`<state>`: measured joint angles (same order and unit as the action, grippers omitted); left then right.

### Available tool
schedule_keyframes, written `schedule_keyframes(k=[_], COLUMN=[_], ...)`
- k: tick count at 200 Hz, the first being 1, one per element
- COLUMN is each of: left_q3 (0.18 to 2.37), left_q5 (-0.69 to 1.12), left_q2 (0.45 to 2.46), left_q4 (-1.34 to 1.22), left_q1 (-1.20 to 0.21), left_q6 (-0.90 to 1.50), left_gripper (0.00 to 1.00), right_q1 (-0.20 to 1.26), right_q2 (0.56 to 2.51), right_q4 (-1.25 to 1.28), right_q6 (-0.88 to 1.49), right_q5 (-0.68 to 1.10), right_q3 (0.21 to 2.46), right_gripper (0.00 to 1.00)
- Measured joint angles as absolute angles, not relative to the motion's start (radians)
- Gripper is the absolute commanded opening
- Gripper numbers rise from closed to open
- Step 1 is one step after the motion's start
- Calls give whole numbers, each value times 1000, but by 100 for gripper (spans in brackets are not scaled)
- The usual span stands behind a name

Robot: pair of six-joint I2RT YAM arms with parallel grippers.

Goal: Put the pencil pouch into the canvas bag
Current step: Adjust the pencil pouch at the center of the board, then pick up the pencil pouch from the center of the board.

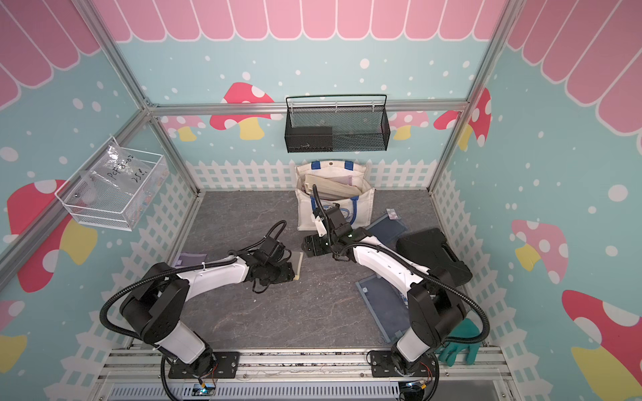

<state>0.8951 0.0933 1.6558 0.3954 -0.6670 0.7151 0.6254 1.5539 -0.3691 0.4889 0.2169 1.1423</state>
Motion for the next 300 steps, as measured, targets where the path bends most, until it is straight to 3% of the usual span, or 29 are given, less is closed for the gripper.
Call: schedule_keyframes(k=[30, 72, 93, 118, 145, 166, 254, 300], left_q3=[905, 865, 823, 822, 847, 850, 698, 656], left_q5=[136, 190, 223, 236, 244, 255, 327, 358], left_q2=[1658, 1595, 1508, 1446, 1457, 1464, 1426, 1391], left_q4=[407, 480, 536, 579, 611, 614, 495, 418], left_q1=[-745, -746, -676, -473, -273, -196, -181, -160], left_q6=[715, 719, 722, 702, 679, 670, 756, 808], left_gripper=[74, 74, 74, 74, 74, 74, 74, 73], right_q1=[622, 621, 621, 621, 621, 621, 635, 641], right_q2=[1513, 1531, 1578, 1669, 1808, 1941, 2482, 2546], right_q4=[-349, -319, -309, -303, -315, -336, -604, -668], right_q6=[515, 532, 532, 532, 526, 499, 366, 341], right_q5=[244, 294, 313, 346, 384, 401, 392, 409], right_q3=[1041, 1024, 1046, 1116, 1277, 1462, 2194, 2241], right_gripper=[83, 83, 83, 83, 82, 82, 80, 78])
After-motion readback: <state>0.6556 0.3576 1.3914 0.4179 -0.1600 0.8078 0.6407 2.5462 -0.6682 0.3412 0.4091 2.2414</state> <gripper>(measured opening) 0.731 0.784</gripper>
